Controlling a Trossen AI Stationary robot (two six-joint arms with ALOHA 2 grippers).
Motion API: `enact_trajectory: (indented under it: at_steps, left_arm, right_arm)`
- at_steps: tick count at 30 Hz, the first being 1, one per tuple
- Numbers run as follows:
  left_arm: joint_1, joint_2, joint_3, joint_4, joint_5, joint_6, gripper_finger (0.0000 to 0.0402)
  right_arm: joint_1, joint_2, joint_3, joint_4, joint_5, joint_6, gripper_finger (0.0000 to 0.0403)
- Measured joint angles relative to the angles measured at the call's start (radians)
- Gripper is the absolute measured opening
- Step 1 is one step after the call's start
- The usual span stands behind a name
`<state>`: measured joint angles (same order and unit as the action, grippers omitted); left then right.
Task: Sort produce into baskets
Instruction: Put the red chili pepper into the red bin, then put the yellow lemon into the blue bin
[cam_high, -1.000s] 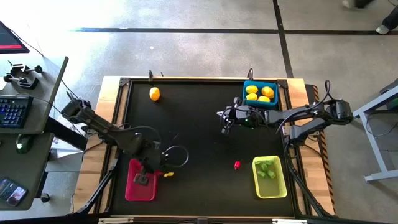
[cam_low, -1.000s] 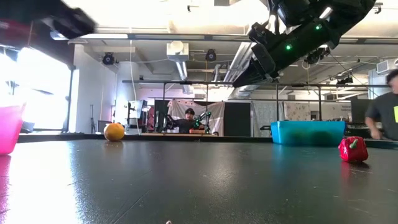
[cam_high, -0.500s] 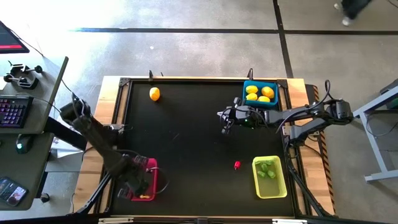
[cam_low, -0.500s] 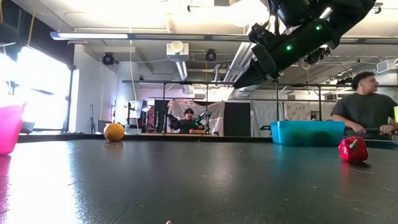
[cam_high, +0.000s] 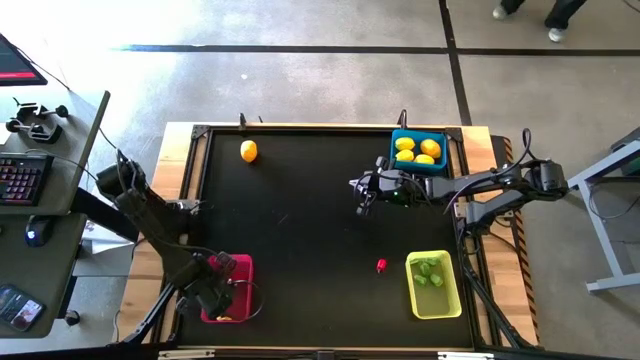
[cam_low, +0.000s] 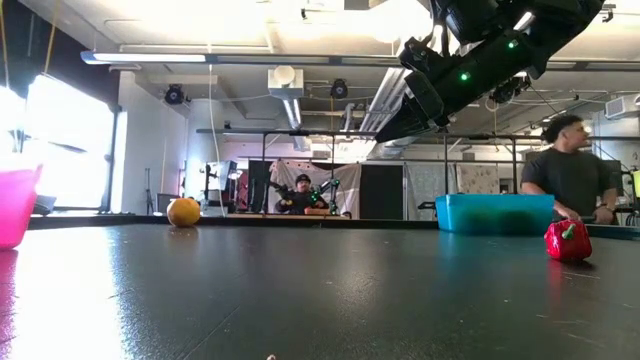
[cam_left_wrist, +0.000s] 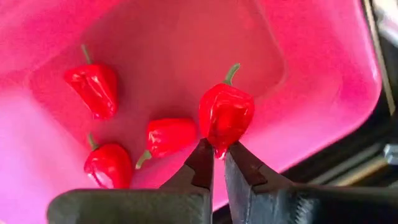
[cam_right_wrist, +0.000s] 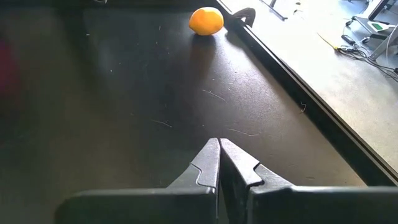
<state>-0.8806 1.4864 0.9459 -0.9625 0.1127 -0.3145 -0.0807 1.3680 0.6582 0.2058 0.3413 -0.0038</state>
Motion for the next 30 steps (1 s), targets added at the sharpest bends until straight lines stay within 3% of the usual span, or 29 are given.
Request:
enact_trajectory:
  at_steps: [10, 17, 24, 30]
  left_arm:
    - [-0.005, 0.011, 0.0, -0.025, -0.024, 0.212, 0.001]
    - [-0.005, 0.07, 0.0, -0.024, -0.056, 0.325, 0.006]
    - [-0.006, 0.085, 0.015, -0.045, -0.052, 0.316, 0.0115]
    - [-0.005, 0.085, 0.089, -0.134, -0.109, 0.266, 0.0142]
  right_arm:
    - [0.0, 0.0, 0.0, -0.006, 0.0, 0.0, 0.0]
    - [0.0, 0.0, 0.0, -0.011, 0.0, 0.0, 0.0]
    - [0.0, 0.0, 0.0, -0.014, 0.0, 0.0, 0.0]
    - [0.0, 0.0, 0.0, -0.016, 0.0, 0.0, 0.0]
